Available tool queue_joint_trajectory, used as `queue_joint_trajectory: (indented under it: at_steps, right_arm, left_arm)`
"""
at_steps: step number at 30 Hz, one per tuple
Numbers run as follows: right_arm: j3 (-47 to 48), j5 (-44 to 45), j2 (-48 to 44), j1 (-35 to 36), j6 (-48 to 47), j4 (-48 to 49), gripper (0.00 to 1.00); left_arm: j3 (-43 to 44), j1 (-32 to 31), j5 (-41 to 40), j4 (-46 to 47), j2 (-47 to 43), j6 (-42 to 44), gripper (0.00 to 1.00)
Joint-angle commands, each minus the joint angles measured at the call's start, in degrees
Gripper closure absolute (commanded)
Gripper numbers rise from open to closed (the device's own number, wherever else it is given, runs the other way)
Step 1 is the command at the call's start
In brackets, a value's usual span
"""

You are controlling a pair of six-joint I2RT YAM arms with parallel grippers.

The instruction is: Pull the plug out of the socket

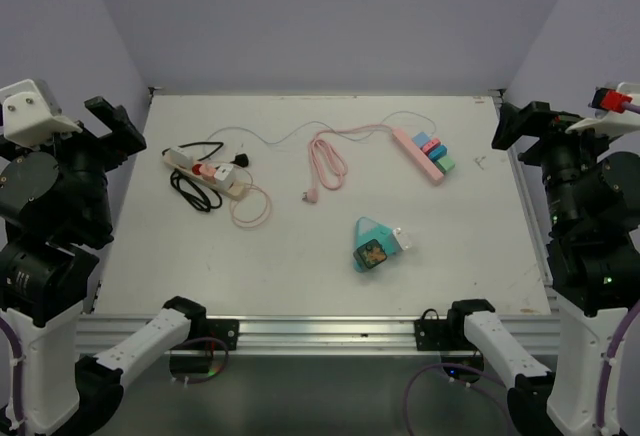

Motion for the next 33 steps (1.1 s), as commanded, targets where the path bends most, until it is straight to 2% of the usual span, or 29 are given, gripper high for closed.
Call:
queue_joint_trajectory:
  at_steps: [1,7,14,18,23,28,33]
  right_arm:
    - [-0.6,-1.6,0.3,0.5,-0.7,1.4,0.01]
    - [-4.6,-4.3,0.6,0.8,1.8,1.2,0.01]
    - [-15.7,-7.4,1.2,0.9,8.5,-0.1,0.01]
    - [-22.8,-13.1,2.5,0.9,12.4,-2.1,0.01]
    - [-31.3,-14.3,7.0,0.9,18.0,-6.8,0.01]
    - [-40.4,-21.3,9.3,1.2,21.7,-4.4,0.02]
    - [-47.3,-22.6,9.3,3.5,23.8,-1.5,0.14]
  left_arm:
    - [-1.1,-0.3,-0.6,2.3,-0.6,1.5,0.0]
    - [-5.1,-0.3,3.3,3.5,-0.9,1.7,0.0]
    - [-12.6,-0.3,9.8,3.3,-0.4,0.6,0.0]
    - [-17.7,-0.3,18.0,2.3,0.2,-1.4,0.0]
    - [-26.5,-0.3,26.6,1.2,1.8,-5.0,0.0]
    - [-35.8,-0.3,35.8,2.8,3.3,-8.3,0.0]
    - [-43.6,-0.3,48.5,6.5,5.7,-12.8,0.0]
